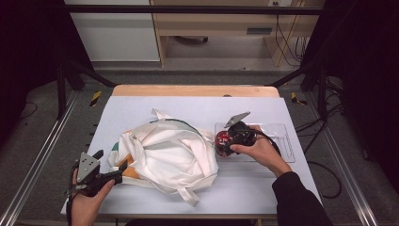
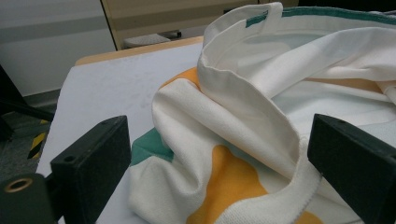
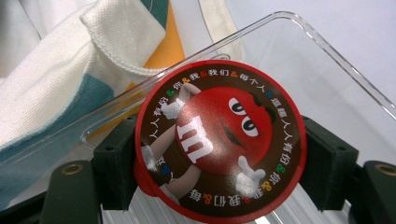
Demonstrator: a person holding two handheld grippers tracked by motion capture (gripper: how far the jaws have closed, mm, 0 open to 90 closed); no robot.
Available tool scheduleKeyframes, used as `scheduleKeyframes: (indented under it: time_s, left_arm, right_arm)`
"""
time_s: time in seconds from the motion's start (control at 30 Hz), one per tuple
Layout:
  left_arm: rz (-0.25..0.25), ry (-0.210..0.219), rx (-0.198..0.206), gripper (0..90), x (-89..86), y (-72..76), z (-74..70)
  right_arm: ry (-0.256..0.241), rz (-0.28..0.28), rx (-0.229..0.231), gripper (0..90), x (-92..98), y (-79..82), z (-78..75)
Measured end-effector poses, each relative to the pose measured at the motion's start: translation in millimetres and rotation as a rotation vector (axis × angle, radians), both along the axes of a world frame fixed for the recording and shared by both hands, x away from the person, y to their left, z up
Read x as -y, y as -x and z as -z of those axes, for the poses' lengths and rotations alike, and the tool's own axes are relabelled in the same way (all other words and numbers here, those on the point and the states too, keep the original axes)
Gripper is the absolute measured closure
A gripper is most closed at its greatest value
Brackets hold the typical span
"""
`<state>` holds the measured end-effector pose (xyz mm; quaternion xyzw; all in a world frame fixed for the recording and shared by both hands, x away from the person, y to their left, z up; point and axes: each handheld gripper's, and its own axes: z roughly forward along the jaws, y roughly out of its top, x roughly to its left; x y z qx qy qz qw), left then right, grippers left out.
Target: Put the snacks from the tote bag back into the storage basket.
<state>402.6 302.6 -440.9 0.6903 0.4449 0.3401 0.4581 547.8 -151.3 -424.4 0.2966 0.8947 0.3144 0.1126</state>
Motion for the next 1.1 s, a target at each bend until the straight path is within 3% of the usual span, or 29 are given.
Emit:
scheduleKeyframes:
  time_s: [1.1]
  left_arm:
    - [-0.001,-0.001,0.001,5.9,-0.7,0.3,-0.4]
  right_arm:
    - [0.013,-0.006,-0.007,25.8,-1.2,-0.4,1.3]
